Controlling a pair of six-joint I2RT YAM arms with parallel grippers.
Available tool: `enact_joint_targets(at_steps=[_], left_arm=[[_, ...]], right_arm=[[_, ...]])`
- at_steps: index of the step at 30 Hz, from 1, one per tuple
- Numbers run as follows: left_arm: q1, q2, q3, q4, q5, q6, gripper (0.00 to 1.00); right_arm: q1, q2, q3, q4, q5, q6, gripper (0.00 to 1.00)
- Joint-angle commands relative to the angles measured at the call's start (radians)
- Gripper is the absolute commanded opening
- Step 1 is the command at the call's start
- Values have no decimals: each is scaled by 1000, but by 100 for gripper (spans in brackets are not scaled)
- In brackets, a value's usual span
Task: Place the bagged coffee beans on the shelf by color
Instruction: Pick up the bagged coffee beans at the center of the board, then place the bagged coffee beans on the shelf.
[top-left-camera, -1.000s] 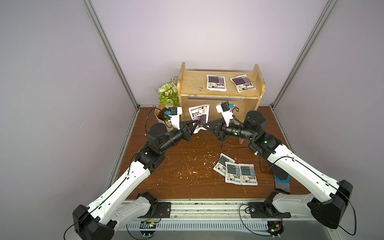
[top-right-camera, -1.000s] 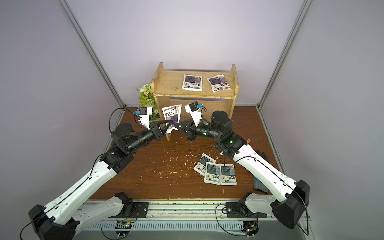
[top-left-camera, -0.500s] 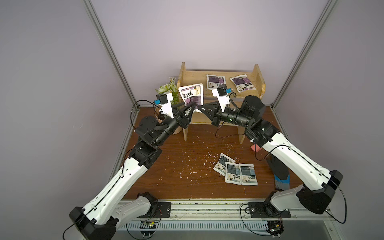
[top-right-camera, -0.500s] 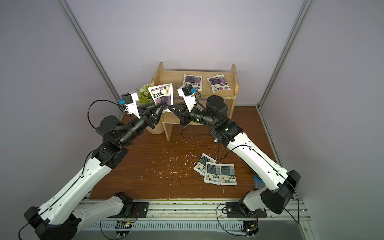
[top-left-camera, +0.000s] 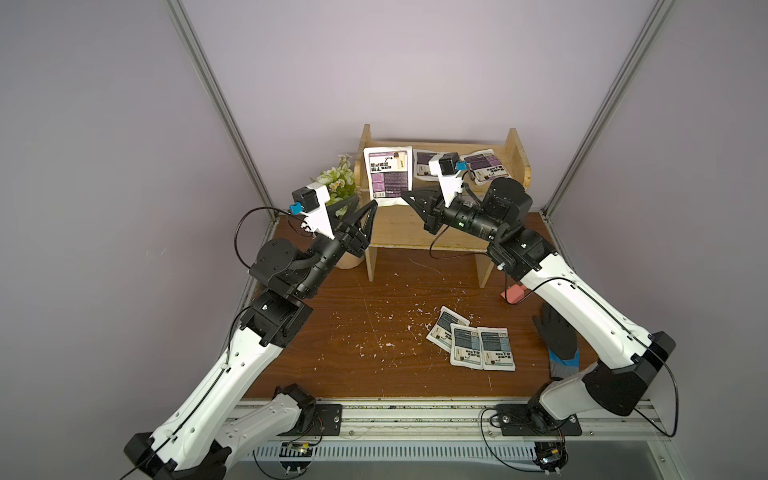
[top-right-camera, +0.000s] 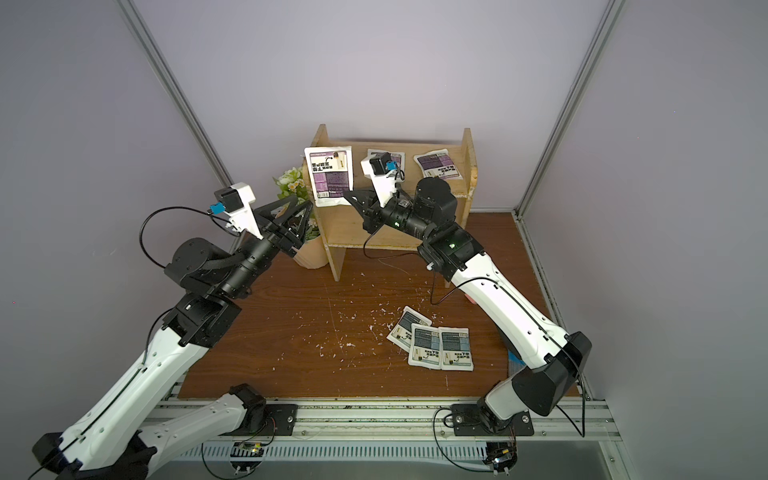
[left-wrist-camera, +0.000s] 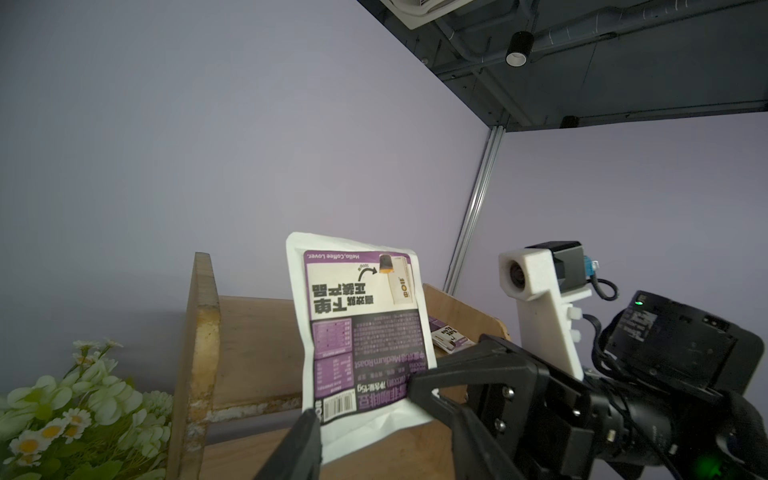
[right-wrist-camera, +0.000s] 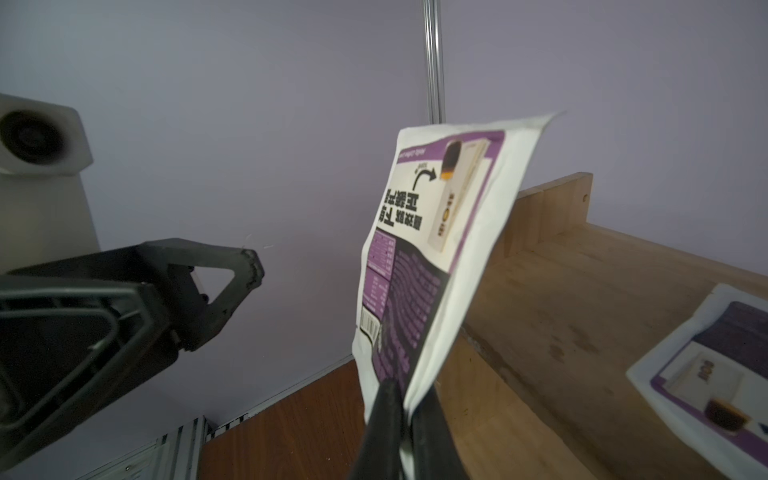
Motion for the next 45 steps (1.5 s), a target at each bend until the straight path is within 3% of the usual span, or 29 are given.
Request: enact_joint_targets(at_steps=[1,10,21,28,35,45], left_arm=[[1,-20,14,-20,-63,40,54],[1,-33,-21,-65,-103,34,55],[0,-74,-95,-56,-116,-8,55],[-1,-84,-121,-65,-124,-20,56],[0,-78,-127,-66,-121,-27,56],[0,-74,-138,-57,-115,-38,56]], right_arm=[[-8,-13,71,99,-23,8,0],[-54,111,298,109,71,224,0],[-77,465,889,-300,139,423,0],[-121,485,850,-338,94,532,0],[-147,524,880,-352,-32,611,0],[-153,574,900,-406,-133,655,0]])
